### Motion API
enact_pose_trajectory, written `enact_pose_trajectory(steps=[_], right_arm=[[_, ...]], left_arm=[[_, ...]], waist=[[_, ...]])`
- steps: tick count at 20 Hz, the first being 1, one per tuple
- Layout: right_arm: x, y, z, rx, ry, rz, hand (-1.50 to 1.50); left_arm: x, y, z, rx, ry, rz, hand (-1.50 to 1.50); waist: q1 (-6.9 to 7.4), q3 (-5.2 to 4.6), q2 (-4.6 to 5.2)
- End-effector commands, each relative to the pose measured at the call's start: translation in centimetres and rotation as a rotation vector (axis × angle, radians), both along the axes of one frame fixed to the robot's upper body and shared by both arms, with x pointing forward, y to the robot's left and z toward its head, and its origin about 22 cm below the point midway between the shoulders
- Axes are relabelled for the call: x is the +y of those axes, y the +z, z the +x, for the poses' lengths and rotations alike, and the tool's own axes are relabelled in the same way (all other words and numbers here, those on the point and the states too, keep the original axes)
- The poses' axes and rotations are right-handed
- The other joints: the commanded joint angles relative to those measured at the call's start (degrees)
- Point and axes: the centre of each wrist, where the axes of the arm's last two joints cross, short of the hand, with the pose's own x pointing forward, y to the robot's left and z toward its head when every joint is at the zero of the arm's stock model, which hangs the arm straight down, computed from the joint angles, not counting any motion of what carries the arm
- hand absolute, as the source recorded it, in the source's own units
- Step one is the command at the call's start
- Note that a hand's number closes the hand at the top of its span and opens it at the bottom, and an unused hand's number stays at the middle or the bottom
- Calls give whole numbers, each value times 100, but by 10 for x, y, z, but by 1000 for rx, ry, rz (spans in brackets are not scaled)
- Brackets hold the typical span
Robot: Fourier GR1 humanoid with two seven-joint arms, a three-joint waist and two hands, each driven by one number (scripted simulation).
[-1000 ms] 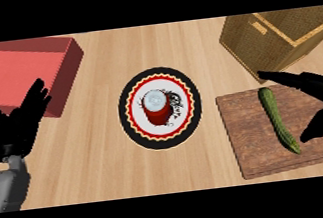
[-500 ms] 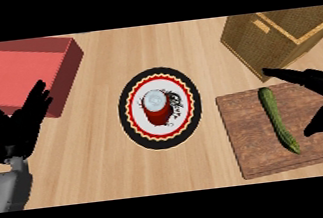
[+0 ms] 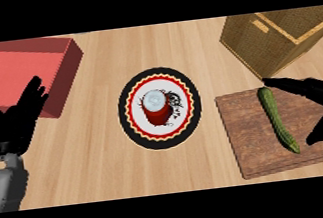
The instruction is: Pick the squash from the cutting board and place it in the basket
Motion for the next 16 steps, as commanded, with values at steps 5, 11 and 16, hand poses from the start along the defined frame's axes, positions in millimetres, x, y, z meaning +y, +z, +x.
enact_pose_trajectory(steps=[5,11,16], right_arm=[[8,-23,-1,10,33,-37,-150],[21,-35,-5,-27,37,-48,-150],[33,-36,-9,-52,119,-137,150]], left_arm=[[0,-3,-3,5,6,-19,0],[-2,-10,-16,1,4,-6,0],[8,-11,-5,15,-4,-9,0]], waist=[[12,0,3],[15,0,-3],[-15,-2,-4]])
